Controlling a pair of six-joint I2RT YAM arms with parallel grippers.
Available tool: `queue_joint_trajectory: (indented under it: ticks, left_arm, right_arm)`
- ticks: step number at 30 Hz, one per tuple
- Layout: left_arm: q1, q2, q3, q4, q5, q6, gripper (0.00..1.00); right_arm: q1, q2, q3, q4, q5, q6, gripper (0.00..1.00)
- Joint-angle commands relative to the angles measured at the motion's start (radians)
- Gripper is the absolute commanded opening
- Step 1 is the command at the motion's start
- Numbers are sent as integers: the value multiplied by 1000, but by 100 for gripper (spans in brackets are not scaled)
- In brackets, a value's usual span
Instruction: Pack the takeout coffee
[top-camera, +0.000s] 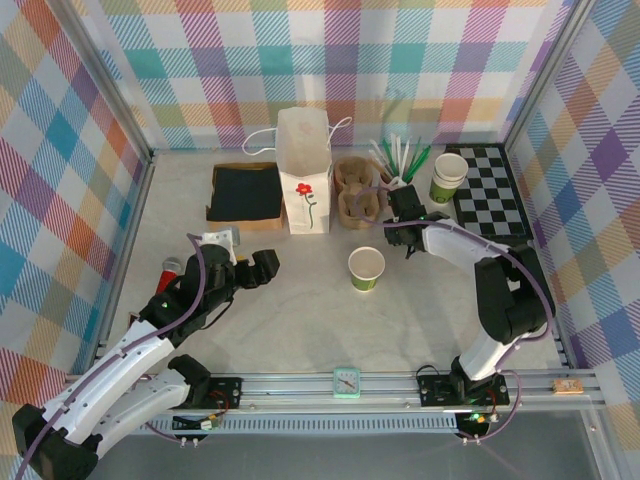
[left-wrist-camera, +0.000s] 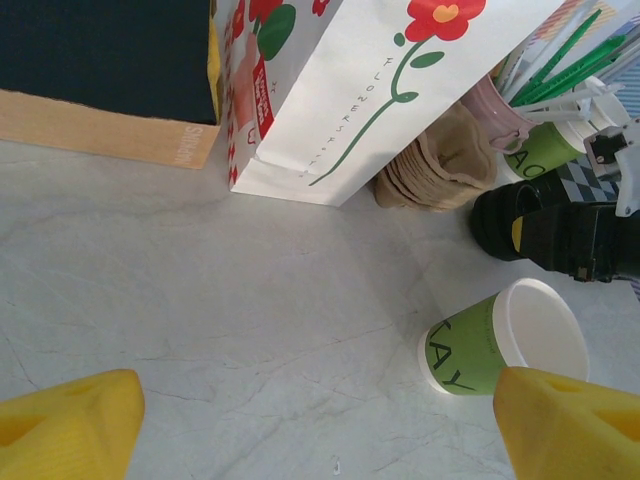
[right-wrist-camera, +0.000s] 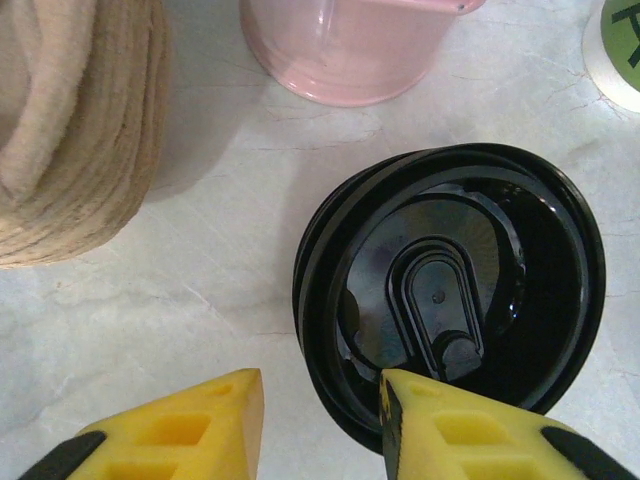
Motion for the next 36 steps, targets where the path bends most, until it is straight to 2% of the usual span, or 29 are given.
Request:
queue_joint_trajectory:
  ticks: [1, 36]
  left_arm:
    - [-13, -4, -10, 7, -14, 13, 90]
    - [-12, -21, -12, -8, -28, 18, 90]
  right_arm:
    - [7, 16, 30, 22, 32, -13, 35]
    - [11, 127, 134, -50, 63, -12, 28]
